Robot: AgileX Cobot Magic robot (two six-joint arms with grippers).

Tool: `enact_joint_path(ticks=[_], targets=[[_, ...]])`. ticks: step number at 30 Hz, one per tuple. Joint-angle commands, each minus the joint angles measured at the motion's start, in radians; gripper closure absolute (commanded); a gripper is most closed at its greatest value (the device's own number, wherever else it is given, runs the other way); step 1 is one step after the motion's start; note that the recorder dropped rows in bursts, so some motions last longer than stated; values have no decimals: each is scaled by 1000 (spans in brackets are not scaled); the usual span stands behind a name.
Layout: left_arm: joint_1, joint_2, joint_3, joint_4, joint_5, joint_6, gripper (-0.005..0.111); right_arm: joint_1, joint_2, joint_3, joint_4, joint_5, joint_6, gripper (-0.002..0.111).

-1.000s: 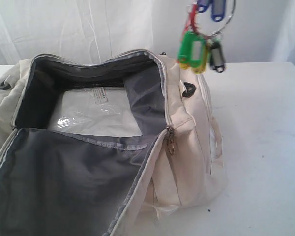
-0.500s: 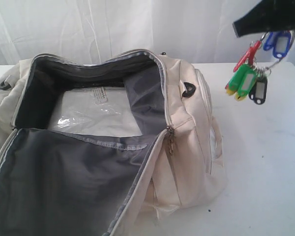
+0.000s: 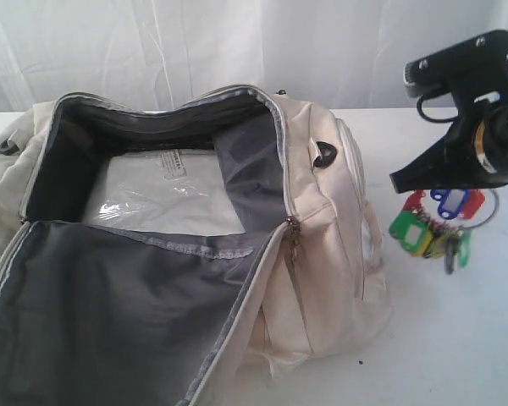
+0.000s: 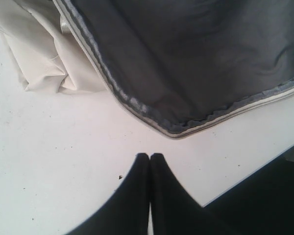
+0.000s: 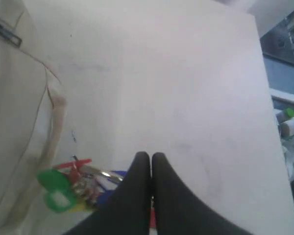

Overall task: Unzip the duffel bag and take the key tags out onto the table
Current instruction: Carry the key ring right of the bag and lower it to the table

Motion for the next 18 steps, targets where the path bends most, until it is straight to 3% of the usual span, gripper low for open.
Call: enact_joint_path(ticks=[1, 9, 18], targets=[[2, -8, -5, 0, 11, -4, 107, -34, 75, 30, -36, -58, 85, 108], [2, -8, -5, 0, 11, -4, 107, -44, 186, 30, -117, -117, 177, 108], [2, -8, -5, 0, 11, -4, 107, -54, 232, 30, -325, 3, 425, 108]])
